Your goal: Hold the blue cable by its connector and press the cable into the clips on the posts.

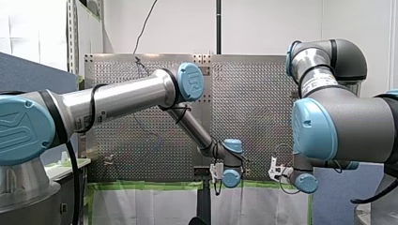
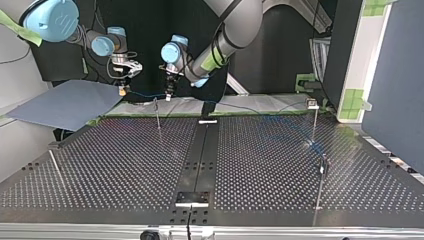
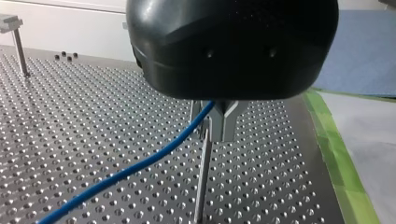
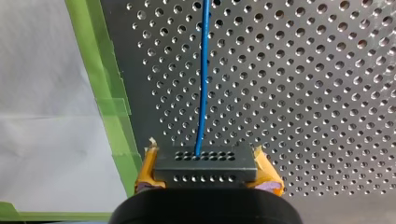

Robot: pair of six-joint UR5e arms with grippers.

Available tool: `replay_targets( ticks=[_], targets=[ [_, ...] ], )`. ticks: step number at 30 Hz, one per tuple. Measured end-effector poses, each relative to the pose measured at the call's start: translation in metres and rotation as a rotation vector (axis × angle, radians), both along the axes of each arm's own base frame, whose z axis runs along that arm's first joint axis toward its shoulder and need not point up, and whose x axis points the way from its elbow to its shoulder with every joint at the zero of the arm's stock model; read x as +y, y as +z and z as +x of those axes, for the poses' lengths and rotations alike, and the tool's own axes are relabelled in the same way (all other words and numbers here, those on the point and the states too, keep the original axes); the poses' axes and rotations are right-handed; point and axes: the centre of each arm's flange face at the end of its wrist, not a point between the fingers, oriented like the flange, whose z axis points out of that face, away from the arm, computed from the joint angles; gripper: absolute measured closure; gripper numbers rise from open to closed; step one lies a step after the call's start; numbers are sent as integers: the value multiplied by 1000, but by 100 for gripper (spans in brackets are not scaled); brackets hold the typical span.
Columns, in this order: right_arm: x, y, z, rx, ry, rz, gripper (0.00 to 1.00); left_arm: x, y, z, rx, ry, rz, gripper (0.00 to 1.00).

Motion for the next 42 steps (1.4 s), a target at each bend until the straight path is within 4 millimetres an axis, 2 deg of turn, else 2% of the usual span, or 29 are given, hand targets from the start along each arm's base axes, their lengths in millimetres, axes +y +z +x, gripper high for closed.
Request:
replay_targets(
  ticks=[19, 42],
  targets=[
    [-10, 4, 1, 28, -5, -25, 100, 10, 7, 22, -8, 39, -1, 100],
    [-17, 6, 3, 25, -5, -36, 100, 20, 8, 38, -12, 55, 2, 100]
  ],
)
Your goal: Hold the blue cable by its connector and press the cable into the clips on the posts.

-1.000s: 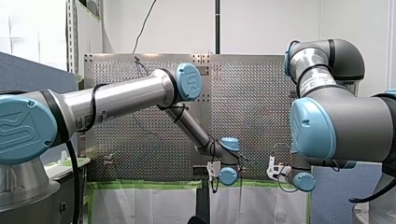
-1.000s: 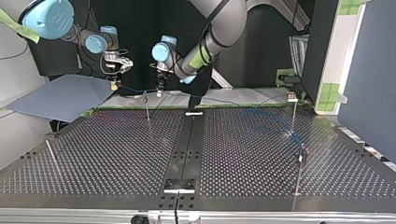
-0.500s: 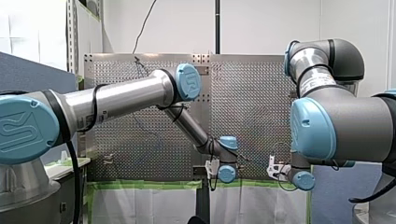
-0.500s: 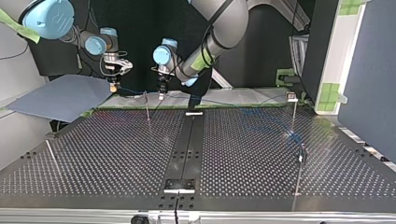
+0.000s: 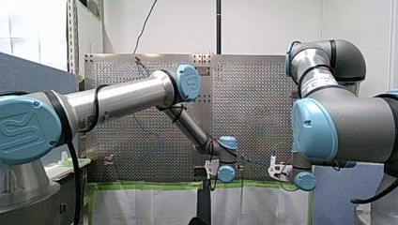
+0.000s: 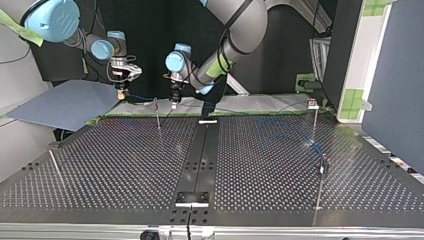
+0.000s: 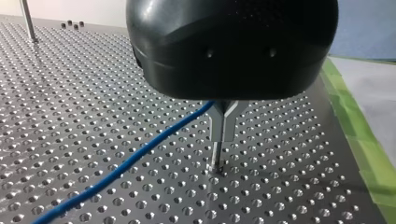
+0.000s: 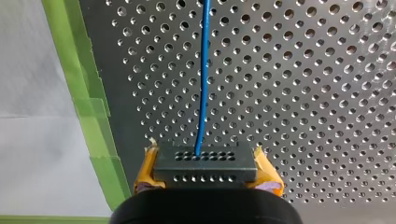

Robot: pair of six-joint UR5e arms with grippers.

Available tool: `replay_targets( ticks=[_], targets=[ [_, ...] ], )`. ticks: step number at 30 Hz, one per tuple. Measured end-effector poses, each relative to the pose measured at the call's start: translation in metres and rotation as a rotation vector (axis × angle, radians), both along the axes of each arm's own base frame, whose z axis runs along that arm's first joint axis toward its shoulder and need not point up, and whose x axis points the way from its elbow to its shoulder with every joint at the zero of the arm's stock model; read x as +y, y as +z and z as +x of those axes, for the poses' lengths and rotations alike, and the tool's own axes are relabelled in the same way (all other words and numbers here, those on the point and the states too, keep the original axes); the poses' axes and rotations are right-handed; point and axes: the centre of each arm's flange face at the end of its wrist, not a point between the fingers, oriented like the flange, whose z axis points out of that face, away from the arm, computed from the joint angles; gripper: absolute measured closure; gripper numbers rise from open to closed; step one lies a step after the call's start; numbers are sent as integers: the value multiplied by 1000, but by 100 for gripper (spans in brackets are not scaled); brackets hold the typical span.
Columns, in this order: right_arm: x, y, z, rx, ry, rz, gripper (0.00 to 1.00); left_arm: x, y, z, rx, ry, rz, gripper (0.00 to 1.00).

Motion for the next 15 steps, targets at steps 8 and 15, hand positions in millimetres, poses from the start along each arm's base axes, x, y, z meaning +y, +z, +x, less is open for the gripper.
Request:
replay_targets(
  ticks=[8, 15],
  targets=[
    [-1, 0, 0, -1, 1, -1, 100, 0, 0, 5, 1, -1, -2, 100],
    [-2, 1, 3, -2, 6, -4, 100, 2, -20, 9, 31, -6, 24, 100]
  ],
)
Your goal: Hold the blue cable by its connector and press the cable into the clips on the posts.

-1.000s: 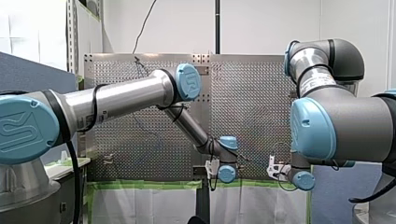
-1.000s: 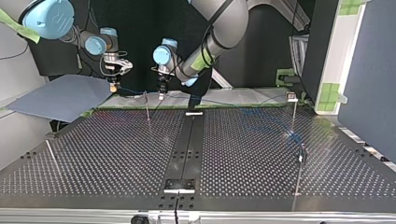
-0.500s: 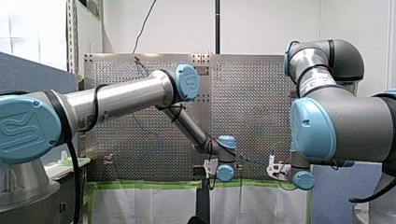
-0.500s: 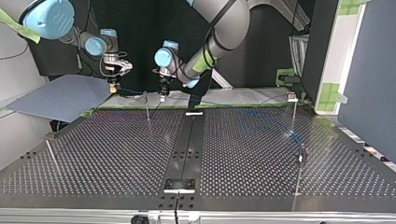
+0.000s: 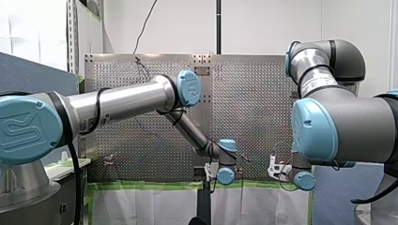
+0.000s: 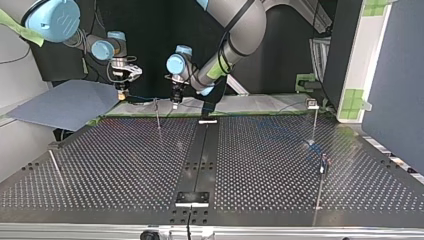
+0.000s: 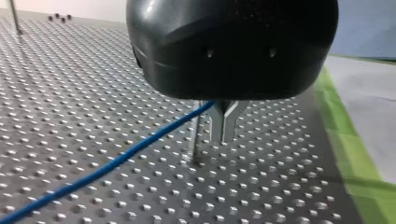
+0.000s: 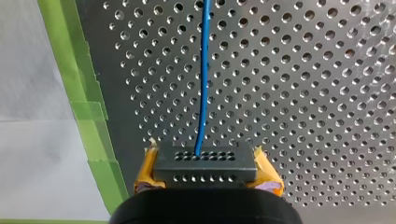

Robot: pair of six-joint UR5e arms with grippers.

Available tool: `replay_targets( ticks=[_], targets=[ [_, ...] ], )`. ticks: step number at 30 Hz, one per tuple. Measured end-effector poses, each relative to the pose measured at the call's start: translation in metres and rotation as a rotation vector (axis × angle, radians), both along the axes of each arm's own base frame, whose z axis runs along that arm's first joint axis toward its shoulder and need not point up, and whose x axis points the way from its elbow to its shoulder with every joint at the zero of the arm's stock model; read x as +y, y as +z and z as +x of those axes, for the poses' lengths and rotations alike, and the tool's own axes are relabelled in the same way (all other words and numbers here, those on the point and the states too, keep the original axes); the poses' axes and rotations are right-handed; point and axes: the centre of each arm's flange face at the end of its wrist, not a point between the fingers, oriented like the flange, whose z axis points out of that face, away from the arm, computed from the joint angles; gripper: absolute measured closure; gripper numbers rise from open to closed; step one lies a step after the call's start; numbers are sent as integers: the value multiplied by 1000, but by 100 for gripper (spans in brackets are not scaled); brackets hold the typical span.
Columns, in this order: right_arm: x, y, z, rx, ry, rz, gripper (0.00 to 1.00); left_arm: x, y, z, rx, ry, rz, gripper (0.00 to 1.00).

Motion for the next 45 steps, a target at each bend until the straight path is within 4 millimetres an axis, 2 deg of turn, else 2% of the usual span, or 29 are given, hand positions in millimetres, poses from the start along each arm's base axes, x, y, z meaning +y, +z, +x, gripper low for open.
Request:
replay_targets(
  ticks=[4, 19, 27, 34, 41, 45],
  targets=[
    [0, 0, 1, -1, 1, -1, 100, 0, -8, 5, 18, 0, 15, 100],
    [-8, 3, 1, -10, -2, -12, 100, 12, -8, 21, 37, 22, 33, 100],
    [-24, 10, 3, -23, -2, -34, 100, 16, -7, 25, 44, 20, 39, 100],
    [-32, 11, 4, -32, -2, -40, 100, 12, -4, 27, 42, 3, 19, 100],
    [-40, -1, 4, -28, -5, -17, 100, 11, 3, 34, 36, -3, -11, 100],
    [-49, -1, 2, -17, -19, -8, 100, 13, 9, 42, 32, 6, -38, 100]
  ],
)
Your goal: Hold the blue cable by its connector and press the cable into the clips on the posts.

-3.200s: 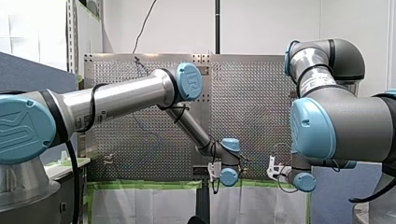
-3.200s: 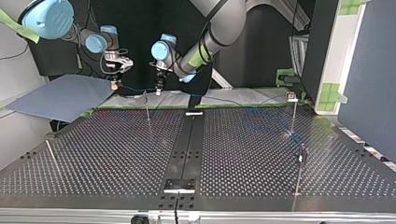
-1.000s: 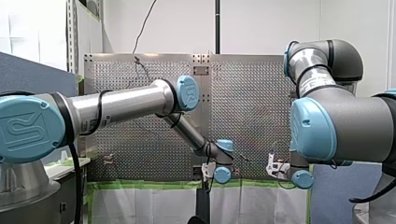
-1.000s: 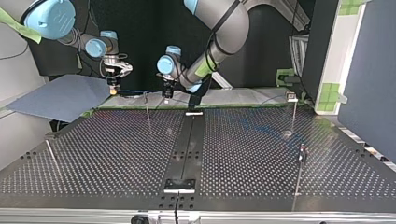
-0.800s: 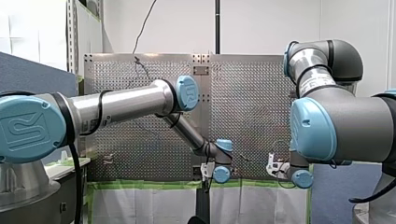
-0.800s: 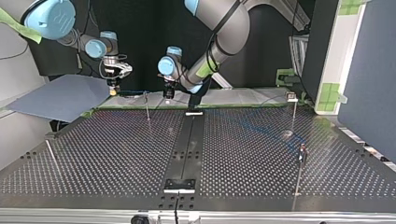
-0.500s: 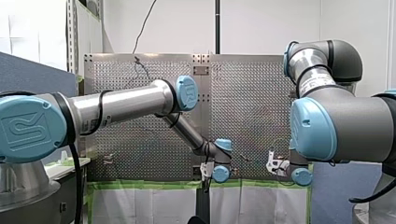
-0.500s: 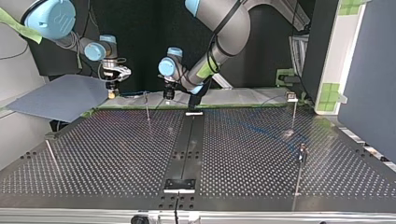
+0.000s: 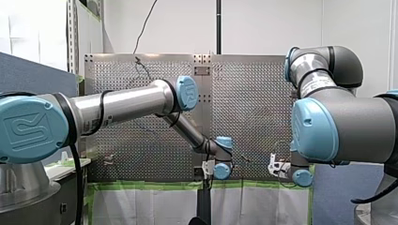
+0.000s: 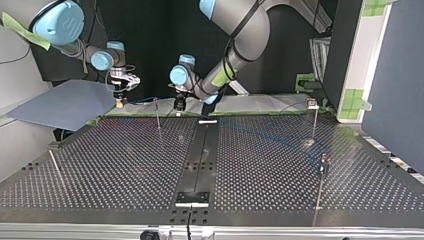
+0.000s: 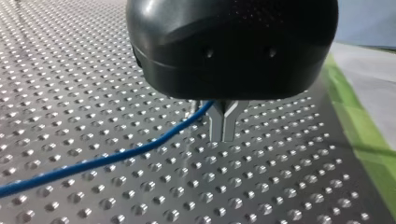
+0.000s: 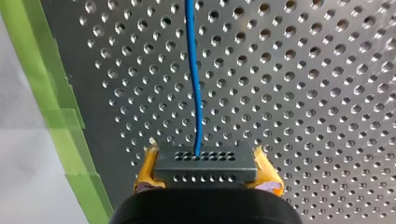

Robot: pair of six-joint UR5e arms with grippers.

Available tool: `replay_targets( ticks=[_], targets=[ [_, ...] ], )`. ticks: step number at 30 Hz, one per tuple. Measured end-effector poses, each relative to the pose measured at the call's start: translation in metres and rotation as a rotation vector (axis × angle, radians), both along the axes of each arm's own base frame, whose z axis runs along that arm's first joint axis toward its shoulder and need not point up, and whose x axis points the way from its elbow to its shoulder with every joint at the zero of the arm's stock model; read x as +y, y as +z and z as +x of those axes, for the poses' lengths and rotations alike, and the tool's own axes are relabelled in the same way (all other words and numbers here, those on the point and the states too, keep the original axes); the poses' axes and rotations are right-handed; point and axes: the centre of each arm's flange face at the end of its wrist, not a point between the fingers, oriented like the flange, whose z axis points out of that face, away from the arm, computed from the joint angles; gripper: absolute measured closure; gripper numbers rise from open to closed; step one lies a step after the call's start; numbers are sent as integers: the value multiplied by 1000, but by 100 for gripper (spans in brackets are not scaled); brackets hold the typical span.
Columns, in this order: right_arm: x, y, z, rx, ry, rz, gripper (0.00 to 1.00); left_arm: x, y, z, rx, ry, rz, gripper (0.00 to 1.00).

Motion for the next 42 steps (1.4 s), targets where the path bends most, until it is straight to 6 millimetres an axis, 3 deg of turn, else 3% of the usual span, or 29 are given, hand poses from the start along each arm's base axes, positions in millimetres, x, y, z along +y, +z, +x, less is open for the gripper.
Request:
replay_targets(
  ticks=[6, 15, 26, 27, 28, 30, 31, 32, 33, 34, 35, 36, 42],
  targets=[
    [-14, 6, -1, 3, -12, -7, 100, 1, 14, 9, -9, 11, -30, 100],
    [-38, 19, -3, -2, -22, -35, 100, 2, 17, 9, -3, 10, -25, 100],
    [-43, 22, -2, -18, -28, -27, 100, 2, 17, 9, 7, 9, -21, 100],
    [-43, 22, -2, -18, -27, -26, 100, 2, 17, 9, 7, 7, -20, 90],
    [-43, 22, -1, -19, -27, -26, 100, 2, 17, 9, 7, 1, -17, 90],
    [-42, 22, 0, -19, -26, -25, 100, 0, 17, 8, 6, -9, -13, 58],
    [-42, 22, 0, -19, -25, -25, 100, -1, 17, 7, 6, -14, -11, 58],
    [-42, 22, 0, -20, -25, -24, 100, -2, 17, 6, 6, -17, -9, 46],
    [-42, 22, 1, -20, -24, -24, 100, -2, 16, 5, 6, -18, -8, 25],
    [-42, 22, 1, -21, -24, -23, 100, -3, 17, 4, 6, -20, -7, 25],
    [-42, 22, 1, -21, -24, -23, 100, -4, 17, 4, 6, -22, -5, 18],
    [-42, 22, 1, -22, -24, -23, 100, -4, 17, 3, 6, -24, -3, 0],
    [-41, 22, 3, -26, -21, -21, 100, -5, 17, -6, 21, -51, 15, 0]
  ],
)
